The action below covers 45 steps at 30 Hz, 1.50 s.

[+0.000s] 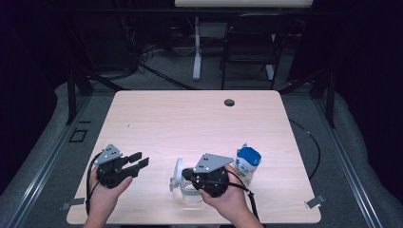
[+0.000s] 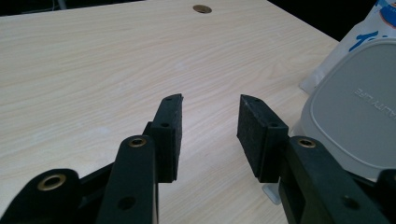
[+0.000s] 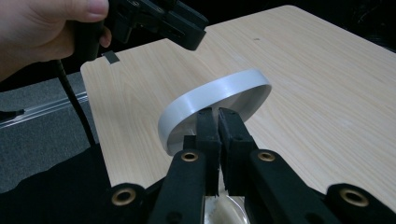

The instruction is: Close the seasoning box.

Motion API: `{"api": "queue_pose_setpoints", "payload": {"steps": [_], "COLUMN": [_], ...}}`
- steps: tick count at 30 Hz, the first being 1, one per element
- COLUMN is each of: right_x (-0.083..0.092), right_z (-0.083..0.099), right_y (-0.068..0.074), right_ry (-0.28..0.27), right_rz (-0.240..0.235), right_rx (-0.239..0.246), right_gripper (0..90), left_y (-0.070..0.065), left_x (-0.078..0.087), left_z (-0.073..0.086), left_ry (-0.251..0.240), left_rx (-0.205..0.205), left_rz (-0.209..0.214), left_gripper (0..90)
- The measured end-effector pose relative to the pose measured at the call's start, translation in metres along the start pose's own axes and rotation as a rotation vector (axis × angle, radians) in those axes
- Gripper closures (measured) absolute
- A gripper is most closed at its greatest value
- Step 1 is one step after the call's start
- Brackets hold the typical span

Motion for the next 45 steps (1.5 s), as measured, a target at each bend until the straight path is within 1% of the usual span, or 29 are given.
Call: {"api": "queue_pose_setpoints", "payload": {"steps": [3,6,10,11,12,13,14,15,16,17,18,19,21,22,23,24,25,26,27,28,29,30,31,32,34,39,40,42,45], "right_x": [-0.004,-0.008,-0.01,-0.009,-0.009,-0.006,-0.006,-0.003,-0.003,0.002,0.002,0.004,0.012,0.012,0.016,0.016,0.019,0.021,0.024,0.026,0.031,0.031,0.035,0.035,0.042,0.046,0.048,0.048,0.049], "right_z": [-0.003,-0.005,-0.005,-0.004,-0.004,-0.003,-0.003,-0.001,-0.001,0.002,0.002,0.003,0.008,0.008,0.011,0.011,0.013,0.015,0.017,0.018,0.022,0.022,0.024,0.024,0.03,0.037,0.041,0.043,0.048], "right_y": [0.002,0.004,0.005,0.004,0.004,0.003,0.003,0.002,0.002,0.0,0.0,-0.001,-0.004,-0.004,-0.005,-0.005,-0.007,-0.007,-0.008,-0.009,-0.012,-0.012,-0.014,-0.014,-0.018,-0.02,-0.02,-0.02,-0.019], "right_ry": [-0.002,-0.005,0.001,-0.005,-0.005,-0.001,-0.001,-0.008,-0.008,-0.004,-0.004,-0.007,-0.011,-0.011,-0.018,-0.018,-0.015,-0.024,-0.022,-0.023,-0.029,-0.029,-0.041,-0.041,-0.04,-0.033,-0.034,-0.035,-0.027], "right_rz": [-0.007,-0.016,-0.007,0.015,0.015,0.025,0.025,0.03,0.03,0.038,0.038,0.043,0.059,0.059,0.074,0.074,0.087,0.082,0.089,0.101,0.118,0.118,0.133,0.133,0.166,0.174,0.168,0.166,0.169], "right_rx": [0.007,0.013,0.026,0.035,0.035,0.037,0.037,0.031,0.031,0.027,0.027,0.025,0.009,0.009,0.009,0.009,0.01,0.001,0.0,-0.002,-0.016,-0.016,-0.019,-0.019,-0.02,-0.036,-0.057,-0.058,-0.06], "right_gripper": [87.7,87.2,85.1,83.2,83.2,80.0,80.0,76.0,76.0,71.4,71.4,69.2,63.6,63.6,59.1,59.1,58.8,58.3,57.5,56.5,54.1,54.1,50.5,50.5,46.8,43.3,43.5,43.5,43.5], "left_y": [-0.001,0.0,0.0,0.0,-0.001,-0.001,-0.001,-0.002,-0.002,-0.002,-0.002,-0.002,-0.001,-0.001,-0.001,-0.001,0.0,0.0,0.001,0.001,0.002,0.002,0.002,0.002,0.002,0.003,0.004,0.005,0.006], "left_x": [-0.001,-0.001,-0.002,-0.002,-0.002,-0.002,-0.002,-0.002,-0.002,-0.002,-0.001,-0.002,-0.002,-0.002,-0.002,-0.002,-0.002,-0.002,-0.002,-0.002,-0.002,-0.002,-0.002,-0.002,-0.001,-0.002,-0.002,-0.001,-0.001], "left_z": [0.0,0.0,0.0,0.0,0.0,0.0,0.0,0.0,0.0,-0.001,-0.001,-0.001,0.0,0.0,0.0,0.0,0.001,0.001,0.001,0.001,0.001,0.001,0.001,0.001,0.0,0.001,0.001,0.001,0.001], "left_ry": [-0.003,-0.004,-0.004,-0.006,-0.008,-0.01,-0.01,-0.012,-0.015,-0.02,-0.02,-0.018,-0.017,-0.017,-0.011,-0.011,-0.007,-0.004,-0.002,-0.003,-0.002,-0.002,-0.002,-0.003,-0.009,-0.003,-0.001,-0.004,-0.009], "left_rx": [0.003,-0.006,-0.01,-0.013,-0.014,-0.014,-0.014,-0.013,-0.014,-0.021,-0.024,-0.026,-0.023,-0.023,-0.017,-0.017,-0.016,-0.013,-0.012,-0.01,-0.009,-0.009,-0.006,-0.005,-0.001,-0.005,0.002,0.0,0.01], "left_rz": [0.003,-0.01,-0.009,-0.01,-0.011,-0.008,-0.008,-0.004,-0.004,-0.007,-0.012,-0.017,-0.022,-0.022,-0.022,-0.022,-0.028,-0.031,-0.032,-0.035,-0.045,-0.045,-0.045,-0.042,-0.036,-0.055,-0.058,-0.062,-0.064], "left_gripper": [60.7,59.5,58.0,56.7,56.7,54.8,54.4,54.2,54.2,54.2,54.2,53.9,53.1,52.8,52.4,51.9,51.9,50.4,49.4,48.3,47.1,45.8,45.8,45.8,45.9,45.6,45.6,45.6,45.6]}}
Point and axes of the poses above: each handheld gripper's, and its own axes: x roughly backward along the jaws, z roughly out of its underside, y roughly to its left, the point moved 8 cm from there along -x, roughly forward along the jaws, and after that the axes turned 14 degrees about -z, right-handed, at the moved point
